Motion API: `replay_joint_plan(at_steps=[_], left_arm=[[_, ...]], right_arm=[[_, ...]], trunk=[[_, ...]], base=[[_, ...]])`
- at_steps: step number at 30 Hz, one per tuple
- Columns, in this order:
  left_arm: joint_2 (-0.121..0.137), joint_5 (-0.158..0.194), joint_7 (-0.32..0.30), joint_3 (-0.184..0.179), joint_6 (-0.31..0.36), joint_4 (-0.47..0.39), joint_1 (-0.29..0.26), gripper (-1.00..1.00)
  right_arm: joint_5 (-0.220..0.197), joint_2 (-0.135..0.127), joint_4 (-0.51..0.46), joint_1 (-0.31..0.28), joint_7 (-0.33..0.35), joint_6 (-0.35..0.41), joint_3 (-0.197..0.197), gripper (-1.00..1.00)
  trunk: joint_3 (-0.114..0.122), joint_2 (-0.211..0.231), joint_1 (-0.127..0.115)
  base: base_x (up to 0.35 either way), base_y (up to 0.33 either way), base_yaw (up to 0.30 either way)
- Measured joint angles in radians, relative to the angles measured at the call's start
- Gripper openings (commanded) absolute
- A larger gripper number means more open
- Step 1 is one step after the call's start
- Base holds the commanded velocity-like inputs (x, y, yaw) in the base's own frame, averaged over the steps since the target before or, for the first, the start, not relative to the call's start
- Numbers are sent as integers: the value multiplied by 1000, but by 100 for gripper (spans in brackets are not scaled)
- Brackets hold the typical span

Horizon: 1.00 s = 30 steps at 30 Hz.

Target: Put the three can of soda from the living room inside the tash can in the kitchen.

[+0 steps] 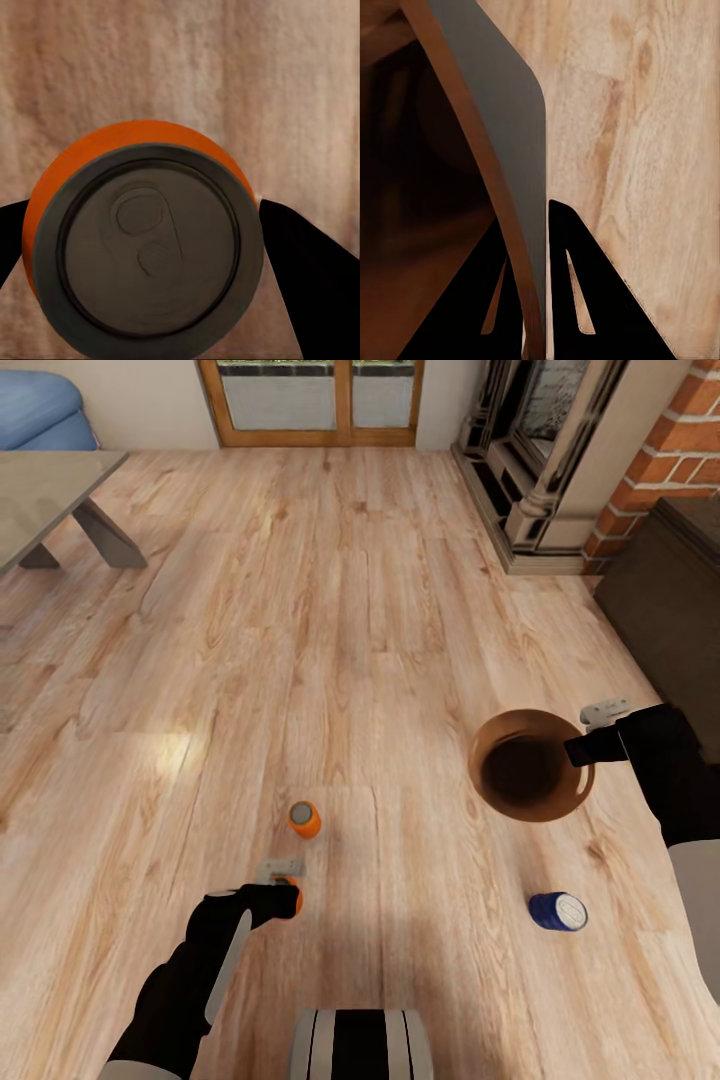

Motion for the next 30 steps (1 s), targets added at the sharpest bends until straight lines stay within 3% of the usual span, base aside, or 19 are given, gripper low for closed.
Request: replay_joint_plan(at_steps=[5, 15, 23, 30], left_arm=[[0, 3, 0, 0, 0, -6, 1, -100], [0, 3, 1, 0, 2, -7, 0, -100], [0, 7, 4, -1, 61, -14, 0, -100], [4, 8, 3, 0, 190, -117, 1, -100]], right_arm=[[1, 1, -1, 0, 0, 0, 2, -100], [3, 1, -2, 0, -1, -1, 3, -100], [1, 4, -1, 0, -1, -1, 2, -100], [-3, 3, 1, 0, -1, -1, -4, -100]], trunk=[[0, 0, 0], [39, 2, -5], [70, 4, -8], [97, 6, -11]], base=[[-80, 0, 0], [-9, 0, 0], [0, 0, 0], [0, 0, 0]])
